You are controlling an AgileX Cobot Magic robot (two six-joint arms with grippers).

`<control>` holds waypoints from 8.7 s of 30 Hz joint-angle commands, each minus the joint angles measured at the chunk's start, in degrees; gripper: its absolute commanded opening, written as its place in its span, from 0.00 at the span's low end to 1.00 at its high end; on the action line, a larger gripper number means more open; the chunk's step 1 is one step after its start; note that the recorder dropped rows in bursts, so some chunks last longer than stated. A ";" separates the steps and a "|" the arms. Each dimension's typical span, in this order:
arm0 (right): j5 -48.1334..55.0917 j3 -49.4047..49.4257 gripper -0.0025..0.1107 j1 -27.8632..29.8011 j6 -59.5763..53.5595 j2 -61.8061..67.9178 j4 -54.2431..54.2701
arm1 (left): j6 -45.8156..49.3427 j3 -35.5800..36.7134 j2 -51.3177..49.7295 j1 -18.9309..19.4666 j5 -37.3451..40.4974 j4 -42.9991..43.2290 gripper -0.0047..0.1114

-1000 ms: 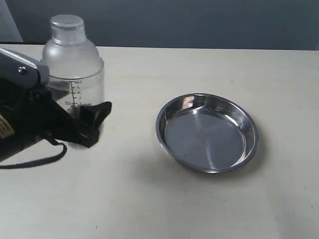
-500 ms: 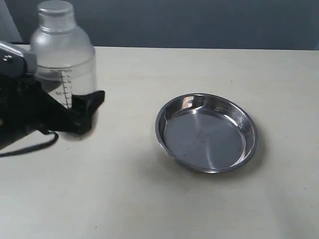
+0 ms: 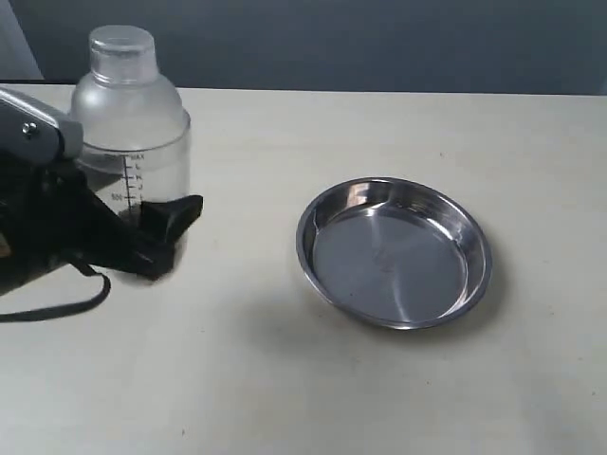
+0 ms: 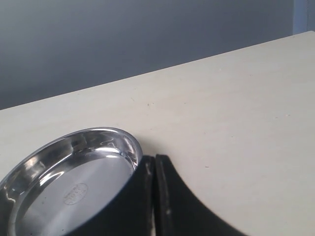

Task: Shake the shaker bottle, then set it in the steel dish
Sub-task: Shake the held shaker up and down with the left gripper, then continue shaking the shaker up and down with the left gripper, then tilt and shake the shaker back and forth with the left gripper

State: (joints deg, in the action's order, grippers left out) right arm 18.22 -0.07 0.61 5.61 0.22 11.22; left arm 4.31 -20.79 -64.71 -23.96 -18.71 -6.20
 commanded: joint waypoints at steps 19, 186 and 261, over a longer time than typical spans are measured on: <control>-0.57 0.07 0.02 0.01 -0.36 -0.22 -0.22 | -8.41 -0.39 0.02 1.07 -7.47 0.67 0.04; -0.57 0.07 0.02 -0.10 -0.36 -0.22 -0.16 | 35.38 -0.82 5.55 -11.25 -7.71 -43.53 0.04; -0.57 0.07 0.02 -0.10 -0.36 -0.22 0.28 | 25.70 -1.29 -8.99 -13.27 -21.28 -35.94 0.04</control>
State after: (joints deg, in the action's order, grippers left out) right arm 18.22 -0.07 0.61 5.61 0.22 11.44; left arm 19.72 -23.55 -69.08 -39.68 -37.56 -25.32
